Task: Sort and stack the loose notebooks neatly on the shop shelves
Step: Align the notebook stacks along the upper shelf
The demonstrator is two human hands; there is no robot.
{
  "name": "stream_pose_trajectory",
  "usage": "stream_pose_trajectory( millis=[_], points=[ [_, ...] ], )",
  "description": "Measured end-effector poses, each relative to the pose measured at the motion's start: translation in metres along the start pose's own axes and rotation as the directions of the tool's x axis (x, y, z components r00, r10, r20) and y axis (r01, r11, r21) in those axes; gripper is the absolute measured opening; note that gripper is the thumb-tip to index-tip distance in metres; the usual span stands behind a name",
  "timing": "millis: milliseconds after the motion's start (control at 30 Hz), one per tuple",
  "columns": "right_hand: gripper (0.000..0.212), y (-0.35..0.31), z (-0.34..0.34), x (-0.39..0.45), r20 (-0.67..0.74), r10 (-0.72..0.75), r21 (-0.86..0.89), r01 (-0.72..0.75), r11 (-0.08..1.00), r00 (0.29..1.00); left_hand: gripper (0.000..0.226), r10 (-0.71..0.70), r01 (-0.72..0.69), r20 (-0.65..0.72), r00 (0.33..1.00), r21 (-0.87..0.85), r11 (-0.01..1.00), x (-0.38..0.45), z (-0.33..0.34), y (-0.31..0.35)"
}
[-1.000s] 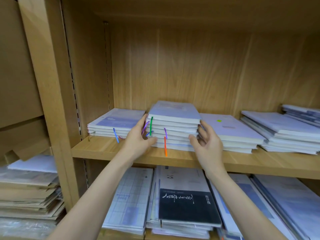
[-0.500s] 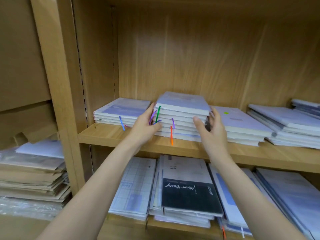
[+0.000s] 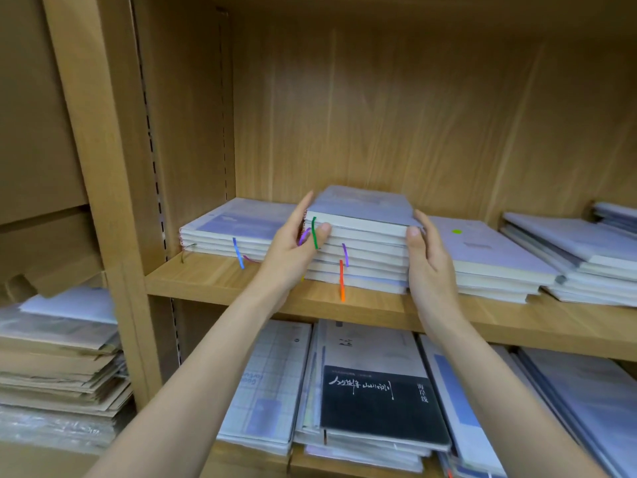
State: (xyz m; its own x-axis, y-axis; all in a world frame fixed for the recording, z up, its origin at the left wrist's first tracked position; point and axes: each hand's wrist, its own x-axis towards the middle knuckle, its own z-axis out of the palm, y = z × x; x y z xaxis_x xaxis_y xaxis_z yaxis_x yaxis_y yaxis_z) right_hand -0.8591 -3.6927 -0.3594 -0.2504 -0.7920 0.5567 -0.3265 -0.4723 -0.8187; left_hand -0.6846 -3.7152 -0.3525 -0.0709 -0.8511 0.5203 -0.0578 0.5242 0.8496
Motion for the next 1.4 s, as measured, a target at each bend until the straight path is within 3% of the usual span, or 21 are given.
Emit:
stream_pose_trajectory(
  millis=[300,567,700,767,1400],
  points=[
    [0.043,0.003,-0.001,0.0,0.005,-0.027,-0.029,0.027,0.999,1.0,0.05,0.038,-0.041,-0.085,0.996,-0.024,0.999,-0.002,0.002,-0.002],
    [0.048,0.001,-0.002,-0.002,0.014,0.035,0.044,-0.036,0.998,0.999,0.045,0.007,-0.01,-0.061,0.998,-0.038,0.999,-0.006,-0.005,-0.006],
    [0.026,0.003,-0.001,-0.004,-0.008,-0.007,0.036,0.008,0.999,1.0,0.039,-0.03,0.025,-0.083,0.996,-0.058,0.998,-0.008,-0.014,-0.014],
    [0.027,0.004,-0.001,-0.004,-0.028,-0.029,0.016,0.029,0.999,0.999,0.039,-0.025,0.021,-0.074,0.997,-0.06,0.998,-0.008,-0.014,-0.014],
    [0.033,0.008,0.0,-0.001,-0.055,-0.129,-0.066,0.125,0.99,0.99,0.033,0.014,0.006,-0.201,0.979,0.099,0.995,-0.004,-0.007,-0.014]
  ],
)
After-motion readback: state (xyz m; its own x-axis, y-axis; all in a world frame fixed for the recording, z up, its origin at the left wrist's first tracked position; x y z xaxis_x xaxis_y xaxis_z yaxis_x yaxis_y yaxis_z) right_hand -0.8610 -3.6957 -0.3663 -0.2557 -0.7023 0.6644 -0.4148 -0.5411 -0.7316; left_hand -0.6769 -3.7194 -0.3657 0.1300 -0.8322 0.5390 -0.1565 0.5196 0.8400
